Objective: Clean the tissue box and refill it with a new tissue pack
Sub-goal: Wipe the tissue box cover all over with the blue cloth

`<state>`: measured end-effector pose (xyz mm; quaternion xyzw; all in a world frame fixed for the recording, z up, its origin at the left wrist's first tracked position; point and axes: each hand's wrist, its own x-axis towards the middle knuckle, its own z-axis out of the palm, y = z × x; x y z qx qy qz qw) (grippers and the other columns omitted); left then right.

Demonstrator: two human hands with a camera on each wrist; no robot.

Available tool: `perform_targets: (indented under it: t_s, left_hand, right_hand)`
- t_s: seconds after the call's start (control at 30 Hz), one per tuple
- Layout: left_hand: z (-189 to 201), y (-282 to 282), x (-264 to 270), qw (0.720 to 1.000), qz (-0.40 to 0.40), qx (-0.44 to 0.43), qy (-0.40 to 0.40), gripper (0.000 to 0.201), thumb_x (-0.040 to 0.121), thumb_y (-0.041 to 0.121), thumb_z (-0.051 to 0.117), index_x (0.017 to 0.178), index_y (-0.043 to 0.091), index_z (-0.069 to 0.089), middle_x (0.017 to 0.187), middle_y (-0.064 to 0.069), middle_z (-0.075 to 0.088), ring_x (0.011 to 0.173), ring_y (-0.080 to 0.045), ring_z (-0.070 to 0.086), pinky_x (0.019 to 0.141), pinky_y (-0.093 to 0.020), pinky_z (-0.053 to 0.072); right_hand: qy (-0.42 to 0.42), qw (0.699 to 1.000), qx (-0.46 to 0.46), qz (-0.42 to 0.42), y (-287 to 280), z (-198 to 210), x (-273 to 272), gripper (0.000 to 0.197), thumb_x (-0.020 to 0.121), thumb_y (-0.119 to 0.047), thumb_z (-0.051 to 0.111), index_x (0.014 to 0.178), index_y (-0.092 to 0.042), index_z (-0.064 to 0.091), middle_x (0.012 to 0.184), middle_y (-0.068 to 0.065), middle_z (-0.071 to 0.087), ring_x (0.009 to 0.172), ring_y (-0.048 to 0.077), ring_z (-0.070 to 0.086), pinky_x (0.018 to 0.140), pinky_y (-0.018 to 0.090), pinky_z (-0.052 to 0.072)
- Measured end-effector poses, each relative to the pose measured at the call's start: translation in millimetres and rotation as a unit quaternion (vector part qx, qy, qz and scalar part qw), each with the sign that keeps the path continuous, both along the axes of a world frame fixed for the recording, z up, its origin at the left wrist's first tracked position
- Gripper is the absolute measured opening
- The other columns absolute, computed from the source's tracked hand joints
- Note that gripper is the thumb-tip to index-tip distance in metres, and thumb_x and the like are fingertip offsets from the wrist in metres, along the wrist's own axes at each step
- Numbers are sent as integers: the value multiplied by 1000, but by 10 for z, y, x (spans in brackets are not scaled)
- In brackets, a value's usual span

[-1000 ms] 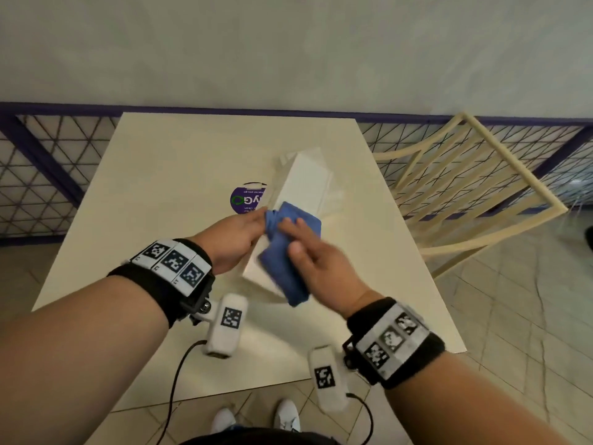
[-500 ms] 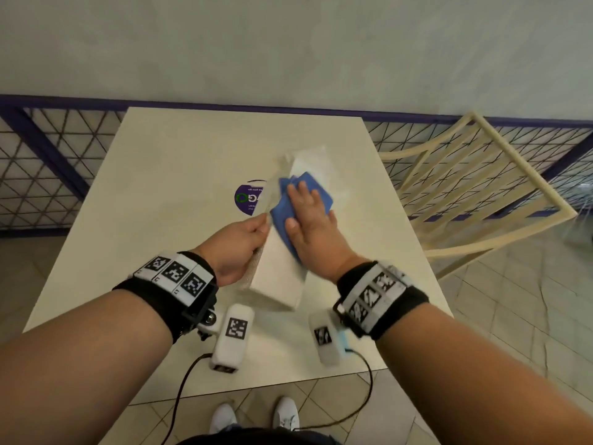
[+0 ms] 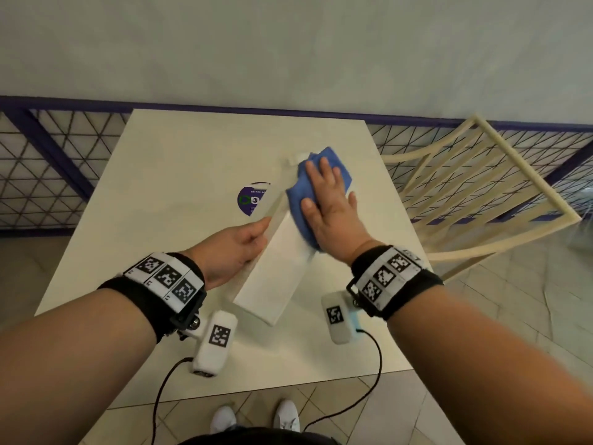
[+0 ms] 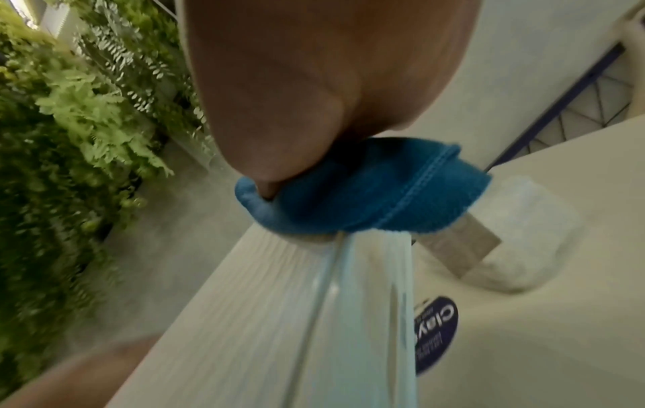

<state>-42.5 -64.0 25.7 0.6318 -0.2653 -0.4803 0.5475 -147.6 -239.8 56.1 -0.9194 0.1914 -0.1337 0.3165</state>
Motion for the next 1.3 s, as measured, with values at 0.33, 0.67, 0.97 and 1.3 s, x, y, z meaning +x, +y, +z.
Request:
perform_targets:
  t_s: [0.33, 0.67, 0.97, 1.3]
  left_hand:
    - [-32, 197, 221, 940, -157, 143, -265, 51, 98, 9, 45, 144, 25, 32, 145, 13, 39, 136, 0, 30, 109, -14, 17]
    - [263, -30, -267, 736, -130, 201, -633, 119, 64, 60, 72, 150, 21, -1, 150, -5, 16, 135, -24, 28, 112, -36, 28]
    - [98, -3, -106, 766, 87, 121, -625, 86, 50, 19, 80, 125, 15, 40, 114, -12, 53, 95, -35, 55, 84, -48, 47]
    - [317, 133, -66, 858, 128, 42, -496, 73, 68, 16, 72, 131, 29, 36, 132, 2, 41, 138, -22, 30, 87, -32, 41]
  right_hand:
    - [67, 930, 330, -145, -236, 122, -123, 63, 75, -49, 67, 134, -34, 49, 128, -3, 56, 116, 18, 54, 104, 35, 41]
    - [-11, 862, 442, -248, 142, -90, 43, 45, 76, -27, 66, 119, -17, 57, 107, 8, 68, 91, 23, 65, 85, 37, 54]
    - [11, 975, 219, -35, 450, -2, 35, 51, 98, -37, 40, 147, -31, 26, 150, 1, 35, 139, 20, 31, 113, 33, 25]
    - [-105, 974, 164, -118, 590, 61, 63, 54, 93, -41, 41, 140, -18, 31, 147, 16, 36, 136, 30, 33, 116, 44, 25]
